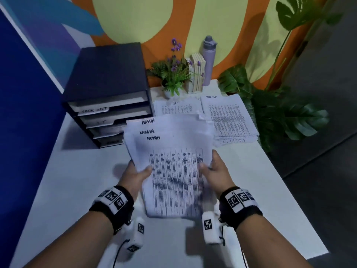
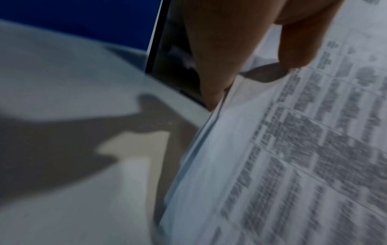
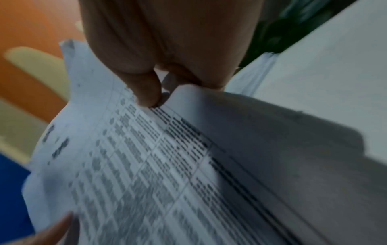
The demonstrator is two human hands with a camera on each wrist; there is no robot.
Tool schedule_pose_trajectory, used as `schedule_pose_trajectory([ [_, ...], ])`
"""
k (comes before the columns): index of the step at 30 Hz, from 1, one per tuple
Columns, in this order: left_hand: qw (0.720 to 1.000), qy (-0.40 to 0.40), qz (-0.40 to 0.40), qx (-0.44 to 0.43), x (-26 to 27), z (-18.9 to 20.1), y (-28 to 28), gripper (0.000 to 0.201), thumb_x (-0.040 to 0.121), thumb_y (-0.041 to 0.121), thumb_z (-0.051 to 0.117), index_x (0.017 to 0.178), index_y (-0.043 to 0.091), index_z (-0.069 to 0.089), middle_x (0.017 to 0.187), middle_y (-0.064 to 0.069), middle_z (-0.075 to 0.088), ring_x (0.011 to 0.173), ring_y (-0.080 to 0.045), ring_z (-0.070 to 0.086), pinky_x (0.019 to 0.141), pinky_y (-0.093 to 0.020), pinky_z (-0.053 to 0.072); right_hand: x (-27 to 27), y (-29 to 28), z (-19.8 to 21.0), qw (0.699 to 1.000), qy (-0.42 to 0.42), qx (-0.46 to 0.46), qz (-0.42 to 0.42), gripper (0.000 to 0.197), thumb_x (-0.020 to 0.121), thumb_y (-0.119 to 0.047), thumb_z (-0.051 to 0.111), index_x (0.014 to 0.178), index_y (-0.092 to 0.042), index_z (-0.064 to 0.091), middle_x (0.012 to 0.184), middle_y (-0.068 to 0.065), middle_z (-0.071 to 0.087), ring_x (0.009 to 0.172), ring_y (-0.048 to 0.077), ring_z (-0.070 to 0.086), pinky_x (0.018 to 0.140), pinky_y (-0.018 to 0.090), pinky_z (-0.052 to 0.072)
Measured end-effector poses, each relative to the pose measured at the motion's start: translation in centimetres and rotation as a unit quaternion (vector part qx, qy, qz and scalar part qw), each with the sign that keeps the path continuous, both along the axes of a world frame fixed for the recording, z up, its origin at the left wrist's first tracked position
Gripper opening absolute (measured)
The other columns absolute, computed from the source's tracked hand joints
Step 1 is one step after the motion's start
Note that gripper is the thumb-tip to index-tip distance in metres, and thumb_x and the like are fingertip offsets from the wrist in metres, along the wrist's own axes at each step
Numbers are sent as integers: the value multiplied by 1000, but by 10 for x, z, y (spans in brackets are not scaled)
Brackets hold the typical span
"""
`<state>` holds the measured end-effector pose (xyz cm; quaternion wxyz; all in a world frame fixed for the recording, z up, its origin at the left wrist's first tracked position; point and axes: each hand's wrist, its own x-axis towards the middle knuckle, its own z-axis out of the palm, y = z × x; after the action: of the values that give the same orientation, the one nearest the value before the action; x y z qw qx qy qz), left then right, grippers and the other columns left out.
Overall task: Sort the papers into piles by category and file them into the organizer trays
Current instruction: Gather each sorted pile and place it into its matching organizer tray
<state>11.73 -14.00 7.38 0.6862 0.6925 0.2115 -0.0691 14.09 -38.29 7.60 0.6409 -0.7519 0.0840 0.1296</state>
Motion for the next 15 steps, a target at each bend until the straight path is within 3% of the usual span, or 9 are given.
schedule_pose_trajectory([
  [1, 999, -40, 14, 16, 1, 11, 8, 51, 92, 8, 61, 138, 26, 45, 131, 9, 60, 121, -12, 56, 107, -37, 40, 3, 13, 11, 1000, -19, 7, 0, 71, 87, -33, 61, 149, -27, 26, 152, -3, 31, 127, 14, 46, 109, 45, 39],
  [2, 997, -74, 26, 25, 2, 22, 16, 53, 94, 6, 58, 141, 25, 42, 133, 10, 59, 122, -8, 54, 105, -33, 39, 7, 25, 20, 999, -42, 18, -1, 71, 88, -35, 60, 149, -27, 25, 153, -4, 26, 132, 13, 40, 113, 45, 34],
  [5, 986, -147, 69, 35, 0, 45, 40, 53, 94, 1, 55, 142, 16, 40, 133, 3, 59, 122, -10, 56, 105, -31, 40, 7, 57, 40, 994, -89, 69, 7, 65, 91, -32, 58, 148, -26, 26, 152, -8, 28, 139, 10, 32, 115, 39, 31],
  [7, 982, -169, 83, 31, -9, 51, 53, 55, 90, -1, 60, 140, 13, 40, 131, -2, 61, 121, -14, 58, 105, -35, 43, 1, 69, 43, 988, -110, 104, 25, 51, 96, -17, 56, 139, -32, 34, 140, -28, 35, 129, -7, 37, 107, 23, 35],
  [8, 981, -172, 86, 20, -14, 52, 58, 58, 87, -2, 63, 139, 13, 40, 130, -5, 61, 120, -17, 59, 104, -37, 45, -2, 73, 40, 987, -121, 103, 32, 45, 95, -10, 56, 128, -38, 40, 130, -34, 47, 119, -13, 46, 101, 17, 40],
  [10, 980, -175, 92, 1, -22, 49, 69, 62, 81, 1, 71, 134, 14, 42, 130, -10, 61, 120, -23, 59, 102, -41, 45, -8, 81, 39, 985, -143, 91, 33, 41, 92, -8, 59, 116, -37, 44, 113, -20, 63, 109, -2, 59, 95, 25, 50],
  [12, 980, -168, 107, 9, -28, 45, 77, 59, 77, 10, 74, 127, 16, 45, 129, -14, 60, 120, -27, 57, 105, -47, 44, -12, 86, 38, 981, -163, 100, 21, 47, 87, -11, 60, 119, -40, 43, 117, -3, 62, 112, 16, 59, 97, 38, 50],
  [13, 980, -163, 116, 20, -29, 43, 80, 56, 77, 16, 73, 126, 19, 46, 129, -14, 59, 121, -28, 56, 106, -49, 42, -13, 89, 39, 978, -176, 107, 22, 50, 86, -9, 58, 119, -43, 42, 119, 0, 60, 112, 18, 58, 97, 39, 49],
  [15, 979, -152, 132, 38, -29, 40, 82, 50, 81, 25, 68, 126, 26, 47, 132, -11, 56, 123, -25, 54, 108, -48, 40, -12, 96, 41, 973, -198, 117, 26, 55, 89, 1, 53, 120, -42, 41, 117, -4, 57, 100, 10, 60, 90, 30, 50],
])
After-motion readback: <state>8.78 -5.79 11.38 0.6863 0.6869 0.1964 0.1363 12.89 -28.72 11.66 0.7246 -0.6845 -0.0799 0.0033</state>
